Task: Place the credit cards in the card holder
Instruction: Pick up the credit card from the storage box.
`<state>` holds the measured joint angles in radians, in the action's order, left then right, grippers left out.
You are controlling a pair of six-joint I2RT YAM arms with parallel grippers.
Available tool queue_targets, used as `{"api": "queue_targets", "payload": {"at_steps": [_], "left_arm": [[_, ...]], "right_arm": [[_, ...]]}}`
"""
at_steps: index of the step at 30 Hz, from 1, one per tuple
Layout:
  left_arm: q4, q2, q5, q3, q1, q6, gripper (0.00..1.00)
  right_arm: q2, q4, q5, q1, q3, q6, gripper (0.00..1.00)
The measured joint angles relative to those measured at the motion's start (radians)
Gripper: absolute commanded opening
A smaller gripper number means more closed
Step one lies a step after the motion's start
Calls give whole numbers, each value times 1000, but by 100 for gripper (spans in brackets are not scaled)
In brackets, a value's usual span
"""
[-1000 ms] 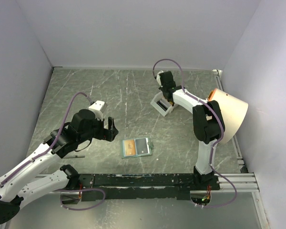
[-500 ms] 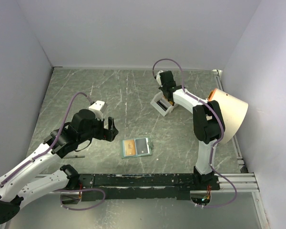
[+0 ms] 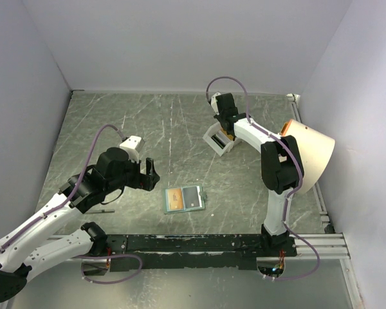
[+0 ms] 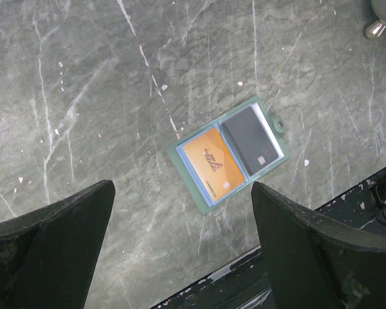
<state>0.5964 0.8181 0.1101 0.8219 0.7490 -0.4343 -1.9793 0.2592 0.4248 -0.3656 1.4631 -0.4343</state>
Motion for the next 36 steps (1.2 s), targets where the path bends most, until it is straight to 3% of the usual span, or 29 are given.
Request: {"api": "queue_targets", "payload": {"at_steps": [5, 10, 12, 36], "left_arm": [[0, 0, 0, 0, 0, 0, 99], [0, 0, 0, 0, 0, 0, 99], [0, 0, 0, 0, 0, 0, 99], [0, 17, -1, 0, 0, 0, 98]], "right_arm": [[0, 0, 0, 1, 0, 4, 0], [0, 6, 0, 2, 0, 12, 6], [0, 6, 0, 4, 0, 11, 0], [54, 103, -44, 14, 31, 77, 0]]}}
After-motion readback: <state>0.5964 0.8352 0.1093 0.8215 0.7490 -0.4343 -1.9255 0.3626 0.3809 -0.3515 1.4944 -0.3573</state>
